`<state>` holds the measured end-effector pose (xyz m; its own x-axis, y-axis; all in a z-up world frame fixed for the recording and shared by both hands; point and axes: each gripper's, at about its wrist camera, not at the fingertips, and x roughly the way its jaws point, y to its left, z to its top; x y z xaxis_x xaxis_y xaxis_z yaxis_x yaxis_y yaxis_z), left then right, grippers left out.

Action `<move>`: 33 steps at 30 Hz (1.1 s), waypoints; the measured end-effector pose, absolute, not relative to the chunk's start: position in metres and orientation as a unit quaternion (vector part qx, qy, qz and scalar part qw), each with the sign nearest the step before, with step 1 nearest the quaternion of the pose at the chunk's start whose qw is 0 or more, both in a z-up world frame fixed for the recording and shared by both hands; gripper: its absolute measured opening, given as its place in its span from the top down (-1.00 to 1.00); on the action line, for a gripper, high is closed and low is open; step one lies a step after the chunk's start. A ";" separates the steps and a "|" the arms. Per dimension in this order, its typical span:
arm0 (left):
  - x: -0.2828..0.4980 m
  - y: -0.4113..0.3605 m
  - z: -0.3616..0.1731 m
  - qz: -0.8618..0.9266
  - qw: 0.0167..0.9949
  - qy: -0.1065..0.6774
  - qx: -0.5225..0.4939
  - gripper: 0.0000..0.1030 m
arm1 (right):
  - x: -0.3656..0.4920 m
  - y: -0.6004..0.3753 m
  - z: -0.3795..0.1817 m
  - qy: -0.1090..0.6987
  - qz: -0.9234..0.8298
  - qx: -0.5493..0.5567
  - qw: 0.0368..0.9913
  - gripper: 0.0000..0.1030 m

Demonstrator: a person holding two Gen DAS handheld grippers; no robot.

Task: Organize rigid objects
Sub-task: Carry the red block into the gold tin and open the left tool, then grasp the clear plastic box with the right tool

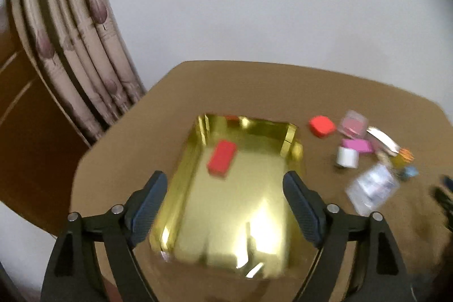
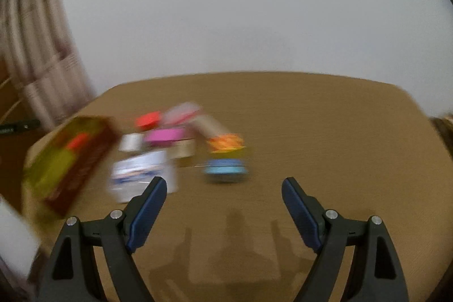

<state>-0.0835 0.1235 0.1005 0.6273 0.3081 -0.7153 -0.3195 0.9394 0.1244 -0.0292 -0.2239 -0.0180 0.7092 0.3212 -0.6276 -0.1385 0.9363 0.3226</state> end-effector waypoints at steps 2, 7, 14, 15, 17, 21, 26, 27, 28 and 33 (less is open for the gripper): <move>-0.113 0.120 0.101 0.176 0.903 0.390 -0.024 -0.59 | -0.011 -0.207 -0.017 0.383 0.162 0.143 0.898 -0.67; -0.166 0.114 0.087 0.154 0.900 0.403 -0.060 -0.59 | 0.017 -0.176 -0.016 0.428 0.171 0.127 0.878 -0.67; -0.176 0.118 0.068 0.132 0.890 0.428 -0.082 -0.59 | 0.049 -0.181 -0.037 0.544 0.095 0.278 0.786 -0.67; -0.176 0.117 0.068 0.133 0.891 0.426 -0.079 -0.59 | 0.053 -0.178 -0.039 0.555 0.074 0.293 0.775 -0.67; -0.177 0.113 0.070 0.118 0.896 0.421 -0.074 -0.59 | 0.057 -0.174 -0.042 0.564 0.060 0.322 0.758 -0.67; -0.185 0.101 0.078 0.108 0.908 0.403 -0.040 -0.59 | 0.058 -0.164 -0.046 0.583 0.017 0.373 0.722 -0.67; -0.199 0.098 0.086 0.088 0.919 0.383 -0.013 -0.59 | 0.054 -0.153 -0.053 0.571 -0.023 0.452 0.685 -0.67; -0.202 0.102 0.087 0.085 0.920 0.381 -0.019 -0.59 | 0.054 -0.150 -0.053 0.570 -0.038 0.452 0.685 -0.67; -0.203 0.106 0.087 0.078 0.920 0.382 -0.027 -0.59 | 0.054 -0.150 -0.050 0.572 -0.055 0.452 0.682 -0.67; -0.202 0.124 0.082 0.054 0.912 0.401 -0.068 -0.59 | 0.065 -0.130 -0.053 0.582 -0.112 0.437 0.677 -0.67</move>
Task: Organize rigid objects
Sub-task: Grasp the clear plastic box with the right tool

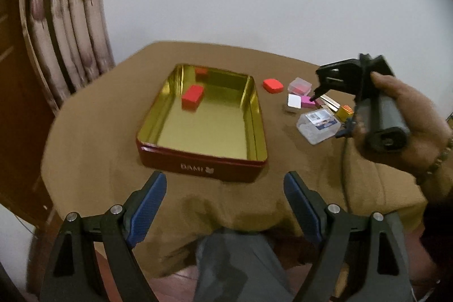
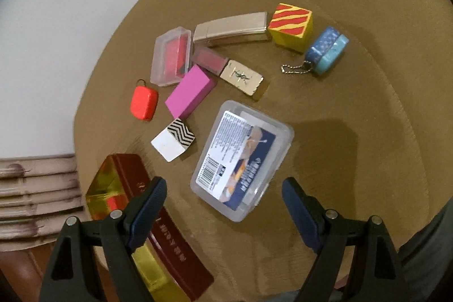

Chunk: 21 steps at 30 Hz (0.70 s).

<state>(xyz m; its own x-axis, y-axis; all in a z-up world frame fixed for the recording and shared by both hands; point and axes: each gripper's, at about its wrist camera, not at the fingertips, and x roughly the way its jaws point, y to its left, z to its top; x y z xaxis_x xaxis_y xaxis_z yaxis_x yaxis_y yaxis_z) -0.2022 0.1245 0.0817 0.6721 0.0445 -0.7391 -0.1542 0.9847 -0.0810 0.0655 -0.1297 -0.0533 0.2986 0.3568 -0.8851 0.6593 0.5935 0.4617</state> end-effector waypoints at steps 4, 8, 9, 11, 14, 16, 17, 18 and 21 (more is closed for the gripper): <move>-0.206 0.134 0.082 0.039 0.909 0.404 -0.098 -0.59 | 0.074 -0.121 -0.062 0.576 -0.146 0.448 0.668 -0.67; -0.209 0.134 0.085 0.034 0.911 0.398 -0.101 -0.59 | 0.076 -0.119 -0.086 0.573 -0.179 0.472 0.646 -0.67; -0.209 0.134 0.085 0.032 0.911 0.399 -0.100 -0.60 | 0.077 -0.119 -0.089 0.570 -0.184 0.471 0.647 -0.67; -0.209 0.133 0.084 0.030 0.909 0.404 -0.100 -0.73 | 0.082 -0.117 -0.089 0.574 -0.189 0.452 0.657 -0.69; -0.207 0.135 0.081 0.033 0.904 0.412 -0.105 -0.75 | 0.091 -0.112 -0.088 0.585 -0.197 0.424 0.663 -0.45; -0.207 0.138 0.079 0.031 0.901 0.416 -0.114 -0.75 | 0.095 -0.109 -0.087 0.582 -0.196 0.409 0.675 -0.37; -0.207 0.139 0.079 0.031 0.900 0.417 -0.118 -0.75 | 0.097 -0.108 -0.088 0.578 -0.192 0.409 0.679 -0.35; -0.208 0.141 0.079 0.033 0.900 0.417 -0.123 -0.75 | 0.097 -0.109 -0.090 0.574 -0.188 0.412 0.682 -0.35; -0.208 0.147 0.078 0.039 0.896 0.420 -0.137 -0.75 | 0.091 -0.110 -0.092 0.570 -0.170 0.408 0.693 -0.32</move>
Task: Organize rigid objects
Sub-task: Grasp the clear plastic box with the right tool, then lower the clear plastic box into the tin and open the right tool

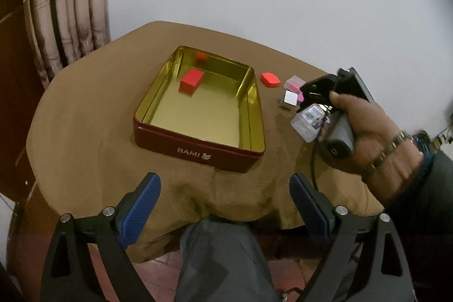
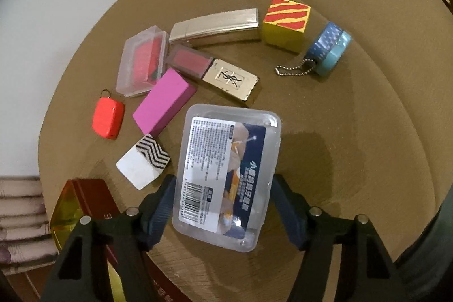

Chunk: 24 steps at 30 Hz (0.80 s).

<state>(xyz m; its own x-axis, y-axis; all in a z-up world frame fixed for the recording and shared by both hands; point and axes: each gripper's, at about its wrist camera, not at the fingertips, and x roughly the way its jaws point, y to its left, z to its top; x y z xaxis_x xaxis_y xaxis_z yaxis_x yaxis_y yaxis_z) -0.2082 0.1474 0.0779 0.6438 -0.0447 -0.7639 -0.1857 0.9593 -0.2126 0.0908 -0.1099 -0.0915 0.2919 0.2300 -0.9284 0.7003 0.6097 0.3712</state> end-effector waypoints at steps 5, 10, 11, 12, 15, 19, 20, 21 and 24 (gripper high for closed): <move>-0.210 0.157 0.077 0.048 0.893 0.418 -0.157 -0.75 | 0.073 -0.116 -0.087 0.564 -0.126 0.394 0.715 -0.30; -0.212 0.158 0.075 0.063 0.895 0.416 -0.148 -0.75 | 0.065 -0.112 -0.054 0.542 -0.049 0.362 0.756 -0.30; -0.211 0.158 0.074 0.067 0.894 0.418 -0.145 -0.75 | 0.065 -0.111 -0.042 0.536 -0.035 0.352 0.766 -0.30; -0.211 0.158 0.073 0.073 0.894 0.419 -0.143 -0.75 | 0.066 -0.106 -0.030 0.528 -0.009 0.344 0.777 -0.30; -0.209 0.159 0.071 0.082 0.893 0.420 -0.136 -0.75 | 0.072 -0.073 0.012 0.513 0.065 0.299 0.802 -0.30; -0.209 0.165 0.068 0.093 0.891 0.422 -0.138 -0.75 | 0.085 -0.006 0.042 0.522 0.165 0.231 0.805 -0.30; -0.208 0.166 0.067 0.095 0.890 0.423 -0.139 -0.75 | 0.090 0.009 0.041 0.525 0.185 0.220 0.801 -0.30; -0.208 0.168 0.066 0.096 0.890 0.424 -0.139 -0.75 | 0.091 0.013 0.049 0.530 0.191 0.210 0.799 -0.30; -0.207 0.172 0.064 0.101 0.887 0.428 -0.140 -0.75 | 0.111 0.043 0.028 0.554 0.196 0.184 0.788 -0.30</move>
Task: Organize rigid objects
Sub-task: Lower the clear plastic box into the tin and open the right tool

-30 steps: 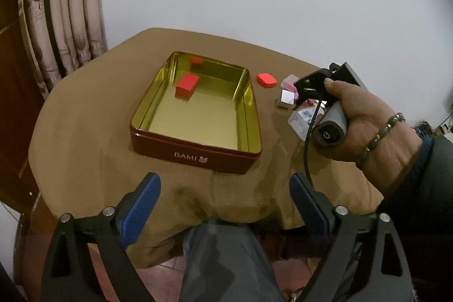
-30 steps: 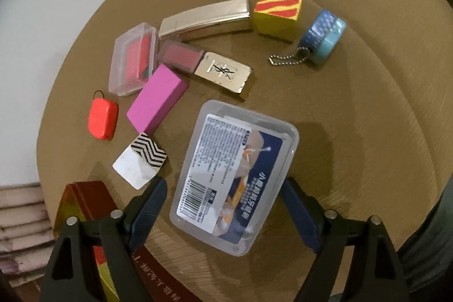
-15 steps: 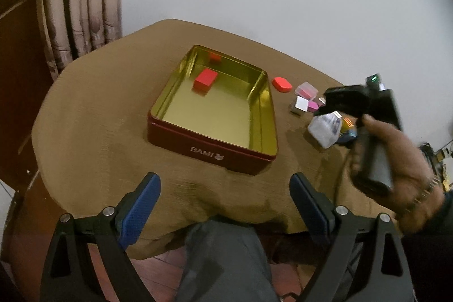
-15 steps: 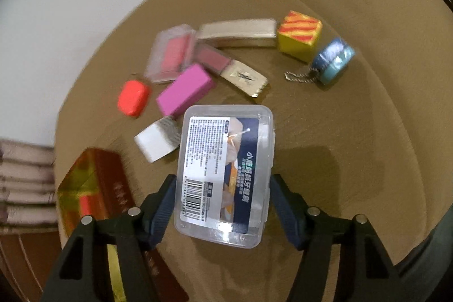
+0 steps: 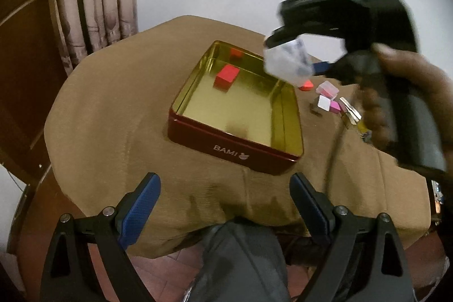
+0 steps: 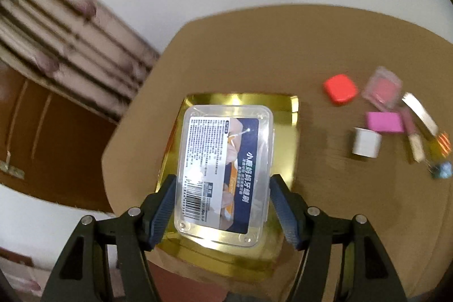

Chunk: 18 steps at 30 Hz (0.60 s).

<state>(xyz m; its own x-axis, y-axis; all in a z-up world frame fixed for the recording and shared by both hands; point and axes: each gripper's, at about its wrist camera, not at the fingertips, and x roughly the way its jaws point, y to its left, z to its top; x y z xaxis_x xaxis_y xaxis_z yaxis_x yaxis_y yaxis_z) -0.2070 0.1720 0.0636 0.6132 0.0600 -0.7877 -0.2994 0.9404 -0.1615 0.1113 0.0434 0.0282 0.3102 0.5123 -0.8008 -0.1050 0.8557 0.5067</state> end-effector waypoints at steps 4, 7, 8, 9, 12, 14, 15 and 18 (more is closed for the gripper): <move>-0.205 0.175 0.061 0.107 0.886 0.432 -0.135 -0.75 | 0.139 0.067 -0.002 0.592 0.178 0.169 0.768 -0.30; -0.204 0.177 0.059 0.107 0.885 0.433 -0.134 -0.75 | 0.150 0.078 -0.024 0.608 0.166 0.156 0.760 -0.30; -0.204 0.177 0.059 0.107 0.885 0.434 -0.133 -0.75 | 0.154 0.083 -0.031 0.615 0.162 0.156 0.756 -0.30; -0.204 0.177 0.059 0.108 0.885 0.434 -0.131 -0.75 | 0.157 0.087 -0.037 0.620 0.158 0.155 0.753 -0.31; -0.202 0.174 0.056 0.114 0.885 0.435 -0.122 -0.75 | 0.171 0.103 -0.051 0.629 0.148 0.148 0.749 -0.31; -0.202 0.172 0.055 0.116 0.883 0.439 -0.118 -0.75 | 0.169 0.109 -0.045 0.623 0.136 0.131 0.759 -0.31; -0.201 0.172 0.054 0.117 0.882 0.441 -0.117 -0.75 | 0.172 0.113 -0.049 0.622 0.138 0.131 0.759 -0.31; -0.200 0.172 0.051 0.123 0.879 0.445 -0.119 -0.75 | 0.175 0.126 -0.055 0.639 0.149 0.153 0.739 -0.32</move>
<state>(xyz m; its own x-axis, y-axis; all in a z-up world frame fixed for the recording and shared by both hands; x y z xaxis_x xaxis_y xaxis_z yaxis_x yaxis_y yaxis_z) -0.2002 0.1720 0.0514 0.5736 0.1098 -0.8118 -0.3221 0.9414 -0.1002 0.1752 0.1260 -0.0548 0.1398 0.4156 -0.8987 -0.0261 0.9089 0.4163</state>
